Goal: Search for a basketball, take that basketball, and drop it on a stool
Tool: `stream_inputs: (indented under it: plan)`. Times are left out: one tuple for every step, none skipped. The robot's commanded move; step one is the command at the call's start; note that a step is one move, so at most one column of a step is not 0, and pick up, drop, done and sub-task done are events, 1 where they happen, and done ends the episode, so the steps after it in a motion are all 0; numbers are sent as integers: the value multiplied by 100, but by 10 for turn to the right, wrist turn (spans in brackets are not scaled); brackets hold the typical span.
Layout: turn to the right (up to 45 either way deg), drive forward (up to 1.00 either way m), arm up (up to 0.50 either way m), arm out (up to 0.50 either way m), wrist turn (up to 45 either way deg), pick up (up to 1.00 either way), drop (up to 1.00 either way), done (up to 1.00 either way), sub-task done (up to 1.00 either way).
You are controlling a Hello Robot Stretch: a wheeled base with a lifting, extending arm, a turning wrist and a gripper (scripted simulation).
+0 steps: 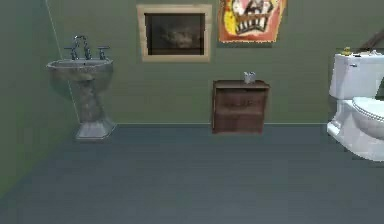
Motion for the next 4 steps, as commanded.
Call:
stream_inputs:
  plan:
    - [450, 0, 0, 0, 0, 0, 0, 0, 0]
    - [450, 0, 0, 0, 0, 0, 0, 0, 0]
    - [270, 0, 0, 0, 0, 0, 0, 0, 0]
    - [0, 100, 0, 0, 0, 0, 0, 0, 0]
